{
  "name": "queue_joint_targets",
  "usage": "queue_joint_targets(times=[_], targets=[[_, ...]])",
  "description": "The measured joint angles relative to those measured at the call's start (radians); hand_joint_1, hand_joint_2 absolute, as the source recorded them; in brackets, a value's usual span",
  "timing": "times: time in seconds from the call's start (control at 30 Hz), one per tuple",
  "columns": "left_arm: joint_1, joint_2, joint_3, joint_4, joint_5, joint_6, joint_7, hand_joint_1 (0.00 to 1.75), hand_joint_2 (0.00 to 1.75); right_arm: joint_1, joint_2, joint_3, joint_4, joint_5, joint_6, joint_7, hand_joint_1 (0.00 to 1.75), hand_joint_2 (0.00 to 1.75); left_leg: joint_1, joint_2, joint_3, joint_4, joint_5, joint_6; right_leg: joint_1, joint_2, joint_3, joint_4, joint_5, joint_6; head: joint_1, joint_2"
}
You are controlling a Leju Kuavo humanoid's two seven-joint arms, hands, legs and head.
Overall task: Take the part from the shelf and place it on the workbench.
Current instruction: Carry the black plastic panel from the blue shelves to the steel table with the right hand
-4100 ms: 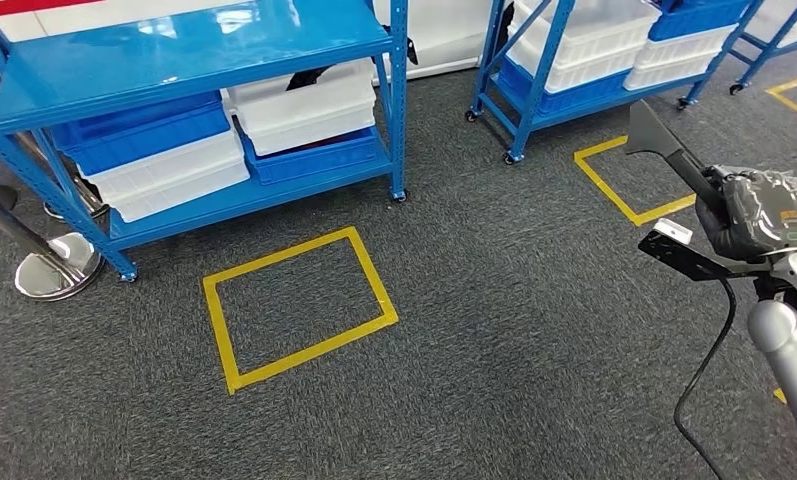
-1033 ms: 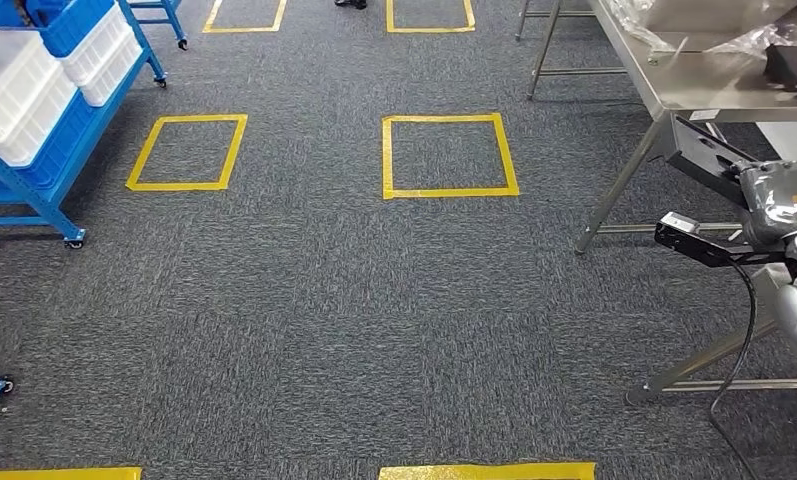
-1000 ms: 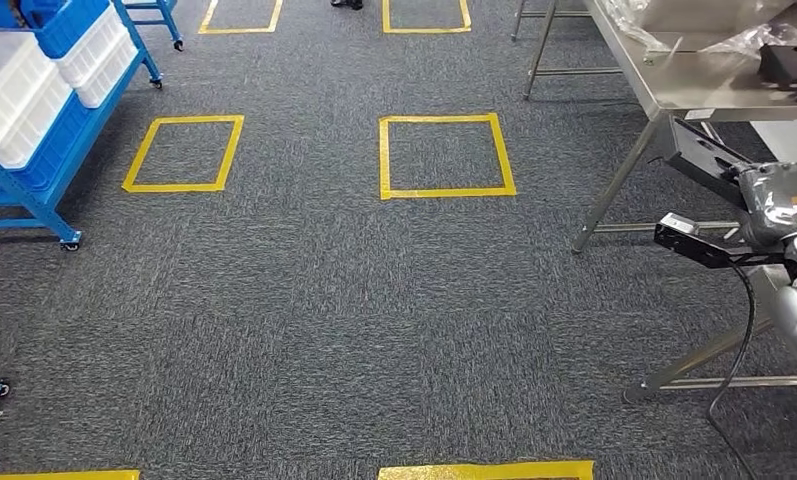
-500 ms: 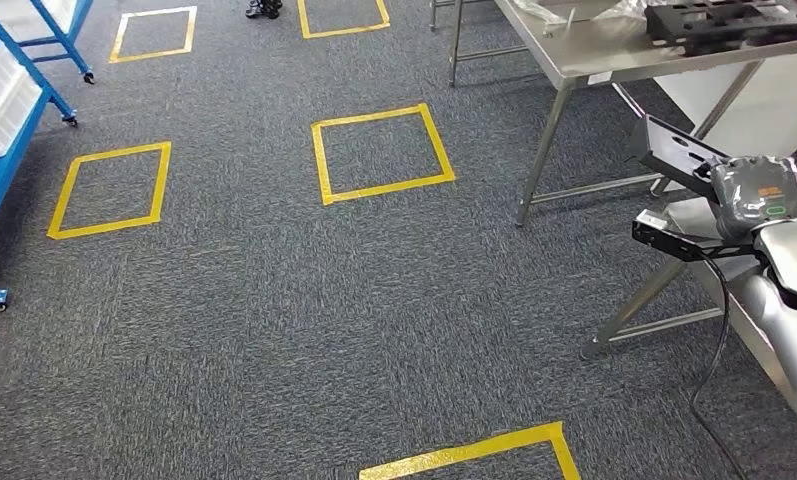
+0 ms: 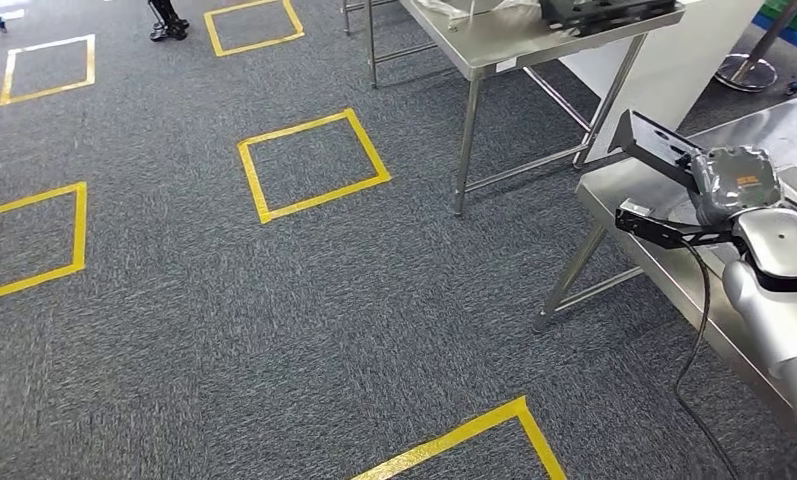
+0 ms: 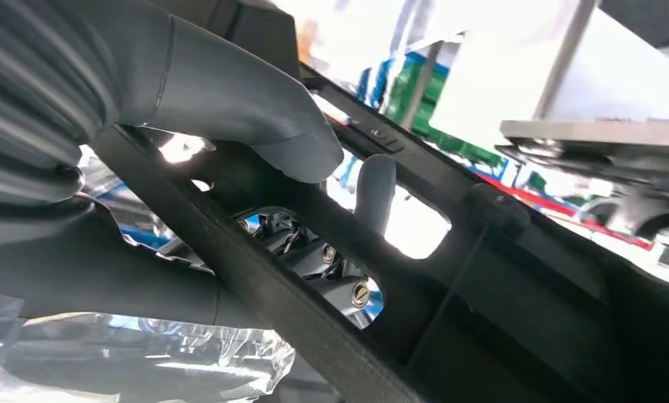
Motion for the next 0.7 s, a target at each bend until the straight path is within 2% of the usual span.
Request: queue_joint_targets(times=[0.03,0.1,0.13,0.17,0.2,0.23,0.27,0.3,0.33,0.37,0.4,0.47,0.5,0.53,0.57,0.63,0.67,0.7], targets=[[-0.001,0.000,0.000,0.000,-0.001,0.001,0.001,0.00,1.75,-0.003,0.000,0.000,0.002,0.000,0.001,0.001,1.75,1.75,0.001,0.015,0.008,-0.018,0.008,0.001,0.003,-0.027,-0.007,0.012,-0.011,0.003,0.000,0.000],[-0.001,-0.002,0.000,0.000,-0.001,0.003,0.002,0.00,1.75,-0.012,0.000,0.001,0.005,0.002,0.003,0.003,1.75,1.75,0.003,0.045,0.018,-0.042,0.019,-0.001,0.007,-0.100,-0.045,0.095,-0.065,0.008,0.000,0.000],[0.001,-0.003,0.000,0.000,0.000,0.003,0.002,0.00,1.75,-0.015,0.001,0.002,0.007,0.004,0.004,0.005,1.75,1.75,0.004,0.060,0.018,-0.045,0.019,0.000,0.005,-0.122,-0.073,0.157,-0.097,0.014,0.000,0.000],[0.002,-0.005,0.000,0.000,0.000,0.003,0.002,0.00,1.75,-0.015,0.002,0.003,0.009,0.006,0.004,0.007,1.75,1.75,0.006,0.075,0.018,-0.043,0.018,-0.002,0.001,-0.130,-0.098,0.212,-0.118,0.020,0.000,0.000],[0.002,-0.007,0.000,0.000,0.001,0.003,0.002,0.00,1.75,-0.013,0.002,0.004,0.011,0.010,0.004,0.012,1.75,1.75,0.008,0.089,0.018,-0.040,0.014,-0.005,-0.003,-0.134,-0.110,0.241,-0.122,0.027,0.000,0.000],[0.003,-0.009,0.000,0.000,0.001,0.002,0.002,0.00,1.75,-0.010,0.002,0.005,0.013,0.016,0.004,0.019,1.75,1.75,0.011,0.103,0.017,-0.035,0.010,-0.010,-0.008,-0.139,-0.103,0.232,-0.107,0.035,0.000,0.000],[0.003,-0.011,0.000,0.000,0.001,0.002,0.002,0.00,1.75,-0.008,0.002,0.006,0.015,0.022,0.003,0.028,1.75,1.75,0.016,0.117,0.016,-0.026,0.003,-0.016,-0.013,-0.149,-0.075,0.183,-0.078,0.045,0.000,0.000],[0.002,-0.013,0.000,0.000,0.001,0.001,0.002,0.00,1.75,-0.007,0.002,0.007,0.016,0.028,0.003,0.037,1.75,1.75,0.020,0.130,0.015,-0.015,-0.006,-0.024,-0.017,-0.170,-0.039,0.116,-0.051,0.054,0.000,0.000],[0.002,-0.012,0.000,0.000,0.000,0.000,0.002,0.00,1.75,-0.008,0.004,0.008,0.016,0.034,0.003,0.046,1.75,1.75,0.021,0.142,0.013,-0.001,-0.016,-0.032,-0.017,-0.191,-0.008,0.058,-0.032,0.058,0.001,0.000],[0.001,-0.012,0.000,0.000,-0.001,-0.002,0.003,0.00,1.75,-0.008,0.006,0.009,0.017,0.038,0.003,0.054,1.75,1.75,0.021,0.151,0.009,0.010,-0.025,-0.039,-0.015,-0.204,0.011,0.023,-0.023,0.052,0.001,0.000],[0.001,-0.011,0.000,0.000,-0.002,-0.002,0.003,0.00,1.75,-0.007,0.009,0.010,0.017,0.042,0.003,0.059,1.75,1.75,0.019,0.161,0.009,0.018,-0.032,-0.045,-0.012,-0.207,0.015,0.012,-0.025,0.041,0.001,0.000],[-0.003,-0.011,0.000,0.000,-0.003,-0.005,0.004,0.00,1.75,-0.005,0.014,0.013,0.019,0.045,0.003,0.063,1.75,1.75,0.019,0.181,0.011,0.025,-0.039,-0.054,-0.008,-0.181,0.009,0.020,-0.026,0.014,0.000,0.000],[-0.005,-0.011,0.000,0.000,-0.003,-0.006,0.004,0.00,1.75,-0.004,0.015,0.013,0.019,0.045,0.003,0.063,1.75,1.75,0.021,0.179,0.013,0.031,-0.046,-0.060,-0.008,-0.170,0.007,0.020,-0.025,0.005,-0.001,0.000],[-0.007,-0.011,0.000,0.000,-0.003,-0.009,0.003,0.00,1.75,-0.004,0.015,0.014,0.020,0.046,0.003,0.062,1.75,1.75,0.025,0.164,0.007,0.048,-0.060,-0.064,-0.007,-0.160,0.006,0.020,-0.024,-0.002,-0.001,0.000],[-0.007,-0.012,0.000,0.000,-0.004,-0.012,0.003,0.00,1.75,-0.006,0.016,0.014,0.020,0.047,0.003,0.063,1.75,1.75,0.029,0.138,-0.008,0.084,-0.084,-0.068,-0.007,-0.150,0.006,0.019,-0.023,-0.008,-0.002,0.000],[-0.005,-0.012,0.000,0.000,-0.005,-0.019,0.001,0.00,1.75,-0.008,0.021,0.014,0.020,0.050,0.004,0.063,1.75,1.75,0.032,0.086,-0.065,0.212,-0.148,-0.069,-0.003,-0.128,0.005,0.019,-0.021,-0.015,-0.002,0.000],[-0.004,-0.012,0.000,0.000,-0.007,-0.021,0.001,0.00,1.75,-0.006,0.025,0.014,0.021,0.052,0.004,0.064,1.75,1.75,0.031,0.076,-0.099,0.278,-0.171,-0.067,0.001,-0.115,0.004,0.019,-0.020,-0.018,-0.002,0.000],[-0.003,-0.012,0.000,0.000,-0.008,-0.022,0.001,0.00,1.75,-0.002,0.029,0.015,0.022,0.055,0.004,0.066,1.75,1.75,0.028,0.071,-0.123,0.320,-0.178,-0.062,0.005,-0.101,0.004,0.019,-0.019,-0.020,-0.002,0.000]])
